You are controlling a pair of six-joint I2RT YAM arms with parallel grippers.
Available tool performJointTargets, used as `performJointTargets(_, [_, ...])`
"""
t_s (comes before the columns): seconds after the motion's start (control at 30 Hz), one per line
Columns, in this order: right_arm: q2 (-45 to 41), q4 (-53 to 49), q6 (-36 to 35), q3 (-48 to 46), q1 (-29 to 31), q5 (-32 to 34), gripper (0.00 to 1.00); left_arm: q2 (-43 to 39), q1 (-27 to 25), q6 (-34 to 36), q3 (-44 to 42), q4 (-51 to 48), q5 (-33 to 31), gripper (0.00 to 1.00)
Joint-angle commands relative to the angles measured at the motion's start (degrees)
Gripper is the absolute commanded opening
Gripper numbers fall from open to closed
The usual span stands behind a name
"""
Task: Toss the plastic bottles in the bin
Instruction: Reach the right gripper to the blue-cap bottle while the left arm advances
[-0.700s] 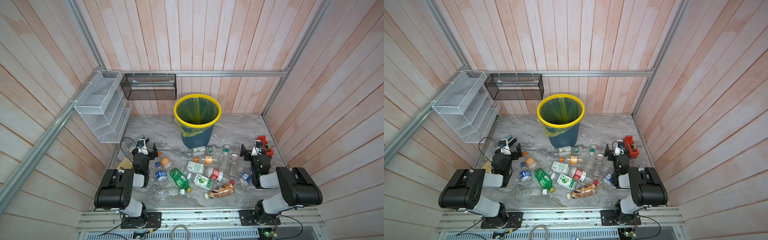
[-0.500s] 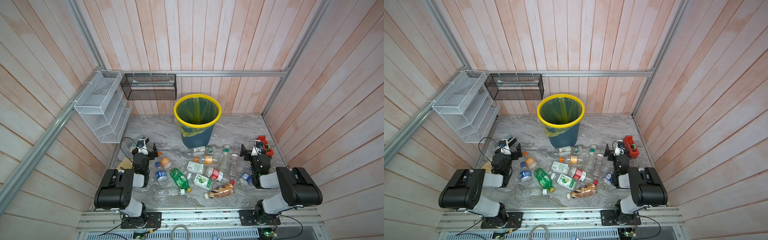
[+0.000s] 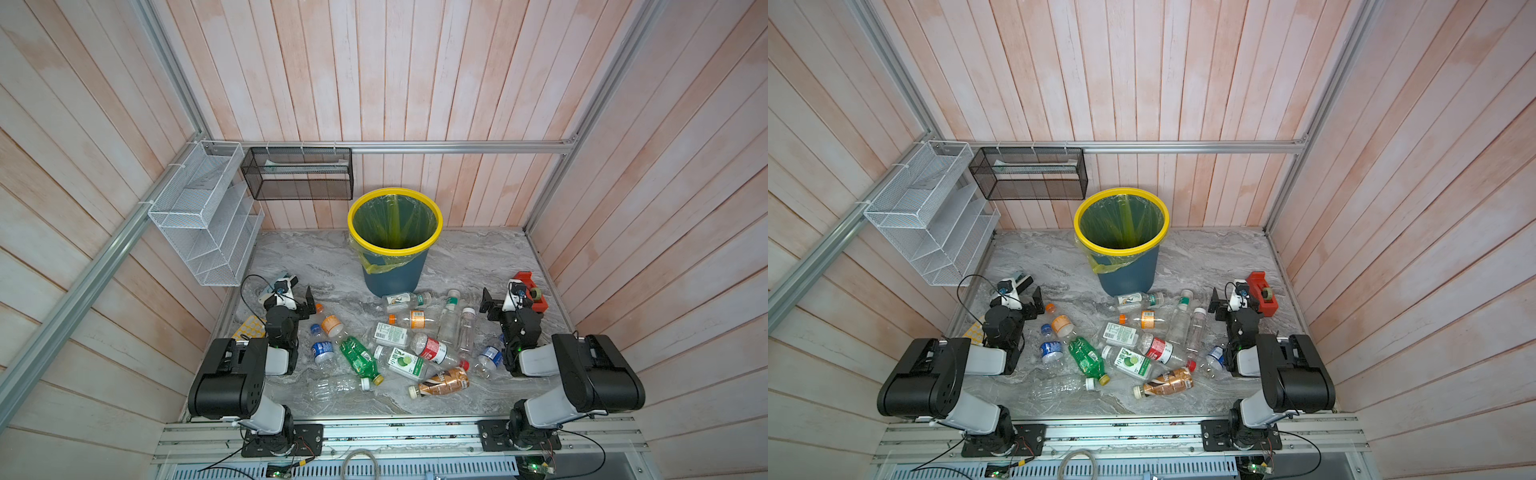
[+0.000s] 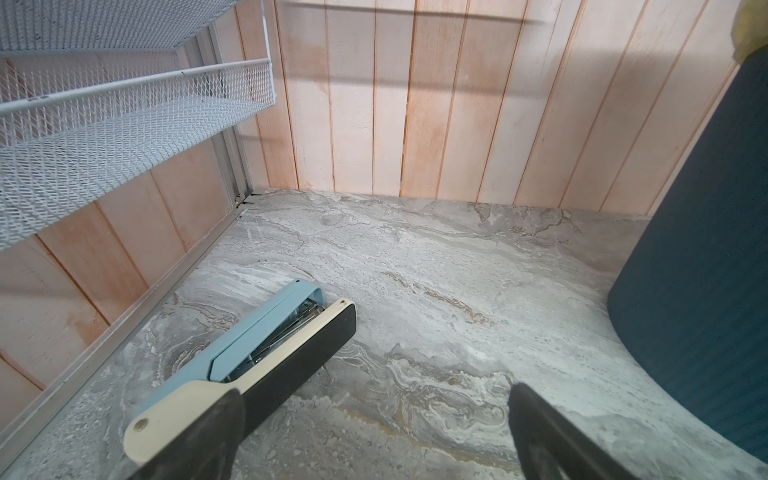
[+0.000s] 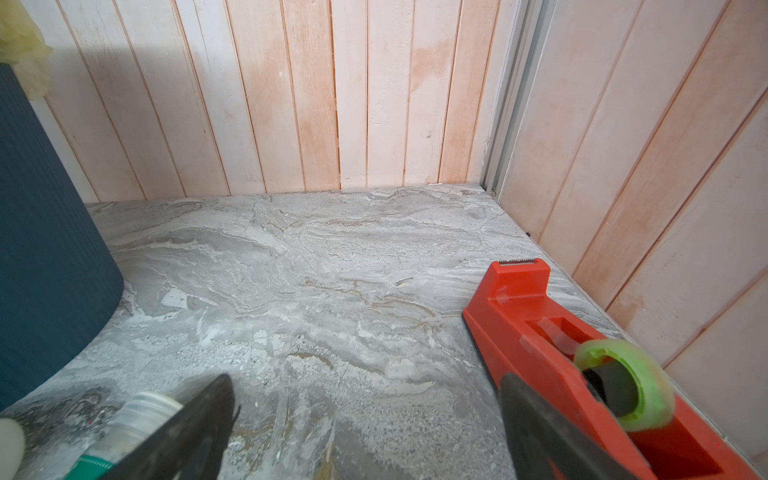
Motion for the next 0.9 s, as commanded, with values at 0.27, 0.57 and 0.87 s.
performJointTargets(0.27, [0.3, 0.4, -0.4, 0.9, 0.3, 0.4, 0.97, -0.1, 0.4, 0.2, 0.4, 0.2, 0.9, 1.0])
performJointTargets(0.57, [0.2, 0.6, -0.4, 0.8, 0.4, 0.4, 0.96, -0.4, 0.4, -0.2, 0.5, 0.8, 0.0, 1.0])
performJointTargets(0.87, [-15.6, -63.7, 17.8, 23.5, 0.2, 7.7, 0.93, -21.5, -2.7, -7.6, 10.3, -31.0, -6.1, 1.0])
